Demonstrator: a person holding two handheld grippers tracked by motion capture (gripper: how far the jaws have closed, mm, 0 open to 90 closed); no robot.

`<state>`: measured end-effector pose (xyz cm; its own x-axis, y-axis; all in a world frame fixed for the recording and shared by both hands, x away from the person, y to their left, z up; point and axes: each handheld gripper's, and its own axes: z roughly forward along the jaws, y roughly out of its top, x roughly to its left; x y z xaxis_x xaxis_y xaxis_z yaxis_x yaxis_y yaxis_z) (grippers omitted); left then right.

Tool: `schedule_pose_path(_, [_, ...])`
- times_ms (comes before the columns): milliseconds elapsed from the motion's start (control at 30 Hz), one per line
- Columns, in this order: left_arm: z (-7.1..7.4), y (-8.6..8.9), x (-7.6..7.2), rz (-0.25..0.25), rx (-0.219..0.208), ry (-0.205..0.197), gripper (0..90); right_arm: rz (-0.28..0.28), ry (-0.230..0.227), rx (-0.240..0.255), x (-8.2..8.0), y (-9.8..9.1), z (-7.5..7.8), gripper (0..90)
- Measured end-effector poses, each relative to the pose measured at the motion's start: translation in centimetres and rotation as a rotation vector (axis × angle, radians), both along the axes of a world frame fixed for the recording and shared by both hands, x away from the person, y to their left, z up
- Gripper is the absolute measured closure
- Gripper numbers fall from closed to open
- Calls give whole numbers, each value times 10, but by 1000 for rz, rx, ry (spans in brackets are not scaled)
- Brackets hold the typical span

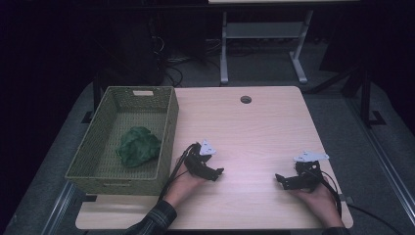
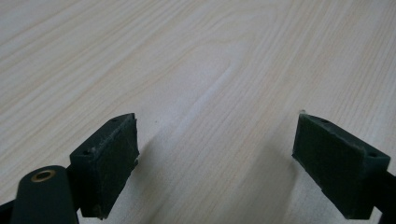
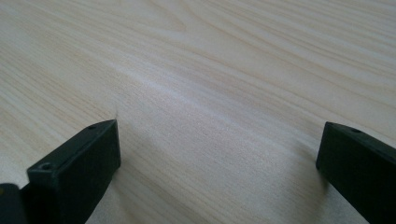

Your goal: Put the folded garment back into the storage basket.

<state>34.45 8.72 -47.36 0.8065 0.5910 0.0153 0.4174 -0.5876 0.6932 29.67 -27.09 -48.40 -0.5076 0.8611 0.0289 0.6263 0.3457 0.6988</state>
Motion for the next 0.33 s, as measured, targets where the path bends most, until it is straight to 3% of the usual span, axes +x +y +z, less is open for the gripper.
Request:
schedule_pose_path(133, [-2, 1, 0, 1, -7, 8, 131, 0, 0, 0, 0, 0, 0, 0])
schedule_pose_path(333, [-5, 4, -3, -6, -35, -11, 129, 0, 0, 0, 0, 0, 0, 0])
